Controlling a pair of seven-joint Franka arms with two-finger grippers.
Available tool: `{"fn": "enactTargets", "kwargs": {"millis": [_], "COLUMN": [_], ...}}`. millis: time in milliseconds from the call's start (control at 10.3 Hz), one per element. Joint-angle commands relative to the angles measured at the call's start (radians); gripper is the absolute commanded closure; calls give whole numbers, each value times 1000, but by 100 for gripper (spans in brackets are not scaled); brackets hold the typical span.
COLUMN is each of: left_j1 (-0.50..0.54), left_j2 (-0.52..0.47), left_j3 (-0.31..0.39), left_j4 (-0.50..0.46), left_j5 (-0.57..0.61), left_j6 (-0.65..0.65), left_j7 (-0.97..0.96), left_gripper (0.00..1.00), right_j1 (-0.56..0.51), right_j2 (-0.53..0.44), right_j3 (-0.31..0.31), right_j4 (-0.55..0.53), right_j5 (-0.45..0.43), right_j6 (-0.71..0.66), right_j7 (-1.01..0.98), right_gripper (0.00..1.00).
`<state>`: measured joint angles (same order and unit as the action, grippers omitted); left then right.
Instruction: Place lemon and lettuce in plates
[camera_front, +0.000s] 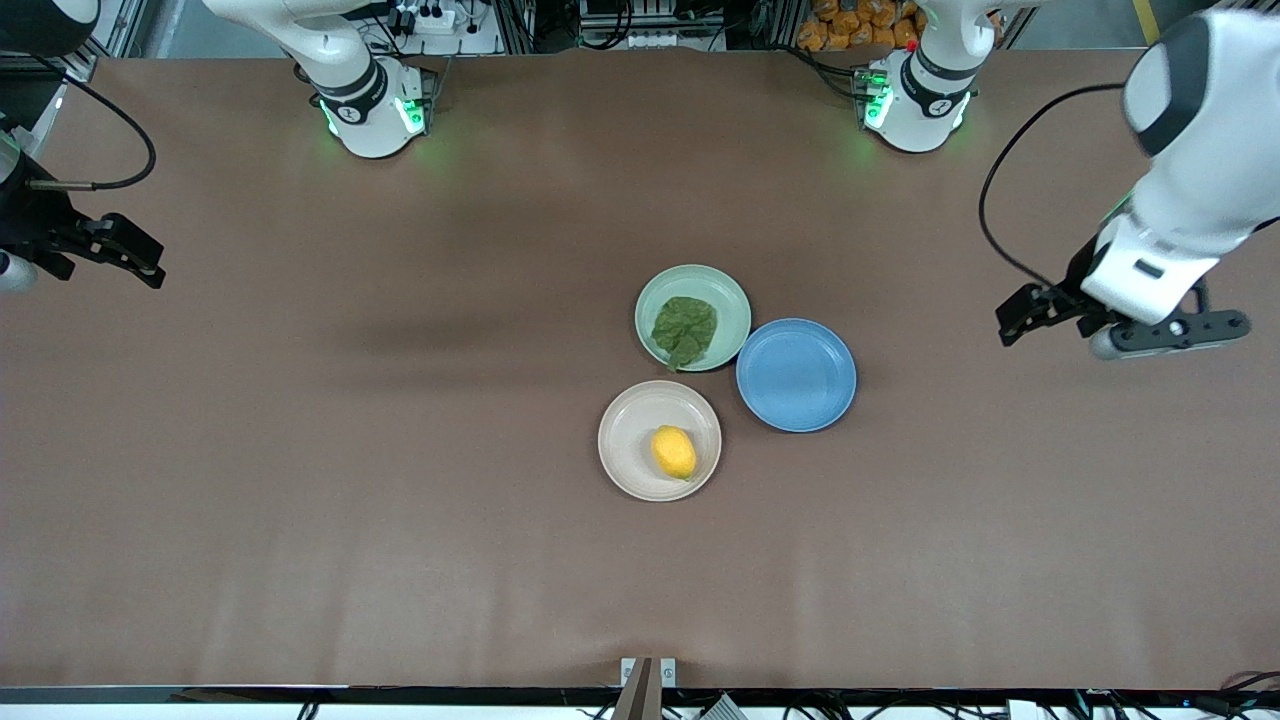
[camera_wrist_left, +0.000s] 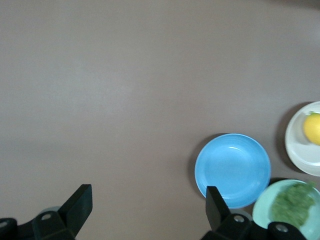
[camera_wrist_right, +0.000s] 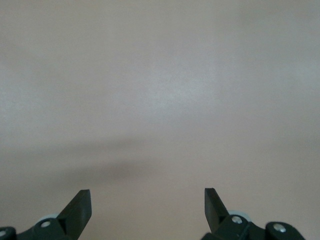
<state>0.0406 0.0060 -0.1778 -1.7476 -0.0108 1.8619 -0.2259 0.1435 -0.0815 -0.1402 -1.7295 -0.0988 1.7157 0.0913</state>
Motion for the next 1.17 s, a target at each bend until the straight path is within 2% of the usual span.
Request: {"fn": "enactTargets", "kwargs": {"millis": [0,194,486,583,778,1069], "left_j1": [30,35,36,19,-146,-162], "left_j2": [22,20,17,17,6,6], "left_j3": [0,1,24,49,237,242], "left_j4": [164,204,276,277,277,275], "left_j5": [-26,8,31,47,52,35], "left_j6": [-174,-187,-318,-331,-386,-399], "left_j7": [53,54,136,163,190,169], "left_gripper": [0,0,0,0,0,0], "right_j1": [14,16,22,27,34,34], "right_j2": [16,19,23,23,23,25], "right_j3": [-1,-1,1,1,1,1], "right_j4": [8,4,7,7,7,7], "right_j5": [-7,-6,-6,-6,-6,-6], "right_j6": [2,-7,-7,-5,-5,-5], "right_j7": [-5,-8,-7,-7,-5,-5], "right_gripper": [0,0,0,0,0,0]}}
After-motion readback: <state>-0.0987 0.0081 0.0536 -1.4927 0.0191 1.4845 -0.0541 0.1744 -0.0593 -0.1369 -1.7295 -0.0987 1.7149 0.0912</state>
